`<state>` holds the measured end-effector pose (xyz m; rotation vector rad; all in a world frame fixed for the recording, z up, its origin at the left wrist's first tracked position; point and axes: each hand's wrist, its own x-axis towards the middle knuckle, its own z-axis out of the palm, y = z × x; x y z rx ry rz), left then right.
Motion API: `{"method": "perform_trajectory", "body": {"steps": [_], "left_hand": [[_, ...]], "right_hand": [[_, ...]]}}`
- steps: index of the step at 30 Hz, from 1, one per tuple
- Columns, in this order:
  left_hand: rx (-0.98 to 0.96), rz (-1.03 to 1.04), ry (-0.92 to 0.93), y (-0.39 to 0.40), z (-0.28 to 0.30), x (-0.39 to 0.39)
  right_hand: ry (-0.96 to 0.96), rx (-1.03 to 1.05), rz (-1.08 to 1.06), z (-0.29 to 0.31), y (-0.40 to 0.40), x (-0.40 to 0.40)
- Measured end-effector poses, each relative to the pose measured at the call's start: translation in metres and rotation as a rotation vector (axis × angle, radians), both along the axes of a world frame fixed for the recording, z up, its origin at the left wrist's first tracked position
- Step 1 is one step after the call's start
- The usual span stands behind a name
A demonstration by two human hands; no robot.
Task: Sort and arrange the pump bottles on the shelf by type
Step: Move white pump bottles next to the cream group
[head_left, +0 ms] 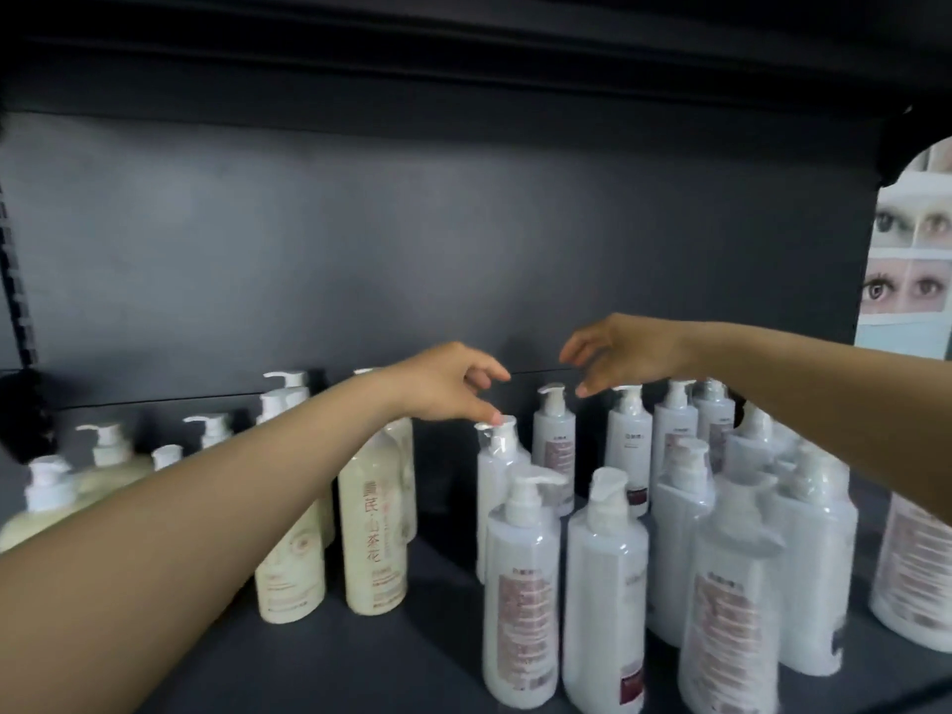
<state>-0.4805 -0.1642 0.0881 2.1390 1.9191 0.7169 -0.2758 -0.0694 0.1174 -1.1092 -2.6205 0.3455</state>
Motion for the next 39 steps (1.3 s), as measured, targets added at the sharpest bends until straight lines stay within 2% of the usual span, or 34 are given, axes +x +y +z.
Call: {"method": "perform_trajectory", "body": {"steps": [4, 11, 17, 28, 32, 36, 39], "left_hand": [[-0.137, 0.009, 0.125, 0.029, -0.008, 0.009], [-0.168, 0.068, 0.103, 0.053, -0.007, 0.006], [-0.172, 0.125, 0.093, 0.068, -0.008, -0.005], [-0.081, 0.278, 0.157, 0.088, -0.016, -0.011], [0.004, 0.380, 0.323, 0.092, -0.021, -0.007], [-0.122, 0.370, 0.362, 0.092, -0.014, -0.011], [-0.234, 0.247, 0.272, 0.082, -0.005, -0.013]], "right_hand": [[-0.120, -0.049, 0.072, -0.011, 0.047, 0.004], [-0.209, -0.111, 0.206, -0.033, 0.107, -0.023], [-0.193, 0.058, 0.283, -0.046, 0.131, -0.048], [-0.143, -0.120, 0.307, -0.042, 0.127, -0.054], [-0.165, -0.125, 0.244, -0.040, 0.121, -0.057], [-0.148, -0.173, 0.222, -0.044, 0.119, -0.060], [-0.224, -0.164, 0.287, -0.036, 0.119, -0.053]]}}
